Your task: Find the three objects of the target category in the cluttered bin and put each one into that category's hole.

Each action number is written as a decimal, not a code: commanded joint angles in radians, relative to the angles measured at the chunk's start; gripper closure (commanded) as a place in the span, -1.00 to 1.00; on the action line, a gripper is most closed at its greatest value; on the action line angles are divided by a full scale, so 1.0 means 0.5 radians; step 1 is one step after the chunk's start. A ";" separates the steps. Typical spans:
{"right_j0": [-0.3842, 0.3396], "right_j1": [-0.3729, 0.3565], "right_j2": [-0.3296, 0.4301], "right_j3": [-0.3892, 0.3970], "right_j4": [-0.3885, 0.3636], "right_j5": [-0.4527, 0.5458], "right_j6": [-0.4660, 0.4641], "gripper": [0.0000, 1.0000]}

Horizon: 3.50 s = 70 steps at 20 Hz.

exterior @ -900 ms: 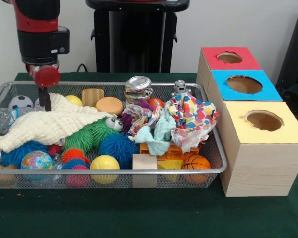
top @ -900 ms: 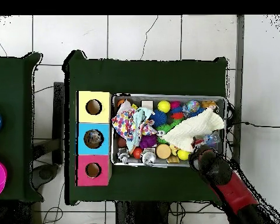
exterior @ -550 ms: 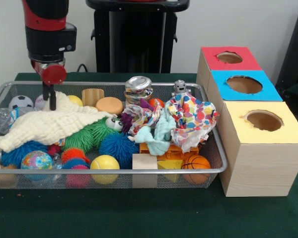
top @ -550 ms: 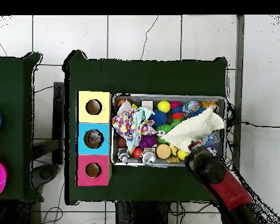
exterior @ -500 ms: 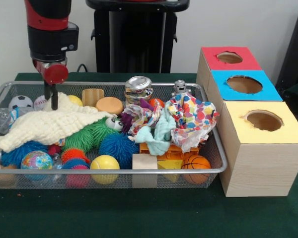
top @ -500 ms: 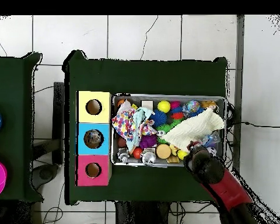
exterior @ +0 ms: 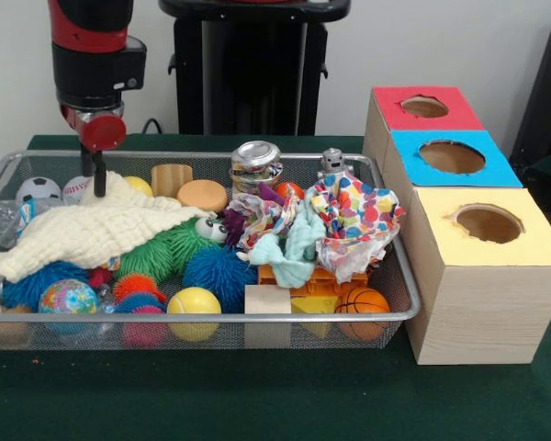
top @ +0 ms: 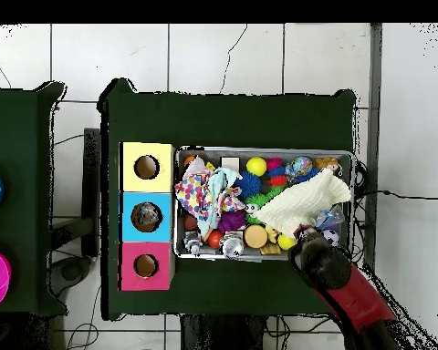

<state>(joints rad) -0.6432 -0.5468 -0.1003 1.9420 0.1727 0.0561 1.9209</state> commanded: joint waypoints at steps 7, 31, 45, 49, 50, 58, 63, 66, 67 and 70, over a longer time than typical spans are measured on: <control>-0.048 0.151 0.007 -0.342 0.098 0.325 0.222 -1.00; -0.039 0.170 -0.019 -0.675 0.062 0.661 0.242 -1.00; 0.175 0.070 -0.240 -0.658 0.092 0.971 0.423 -1.00; 0.195 0.053 -0.231 -0.645 0.128 0.953 0.431 -1.00; 0.185 0.060 -0.208 -0.641 0.143 0.932 0.427 -1.00; 0.050 0.139 -0.095 -0.617 0.178 0.683 0.332 -1.00; 0.020 0.139 -0.045 -0.580 0.181 0.559 0.322 -1.00; -0.042 0.152 0.027 -0.544 0.168 0.442 0.305 -1.00; -0.045 0.161 0.027 -0.547 0.158 0.423 0.304 -1.00; -0.087 0.186 0.078 -0.526 0.134 0.323 0.301 -1.00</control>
<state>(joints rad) -0.6579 -0.5045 -0.1974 1.6465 0.2202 0.3061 1.9209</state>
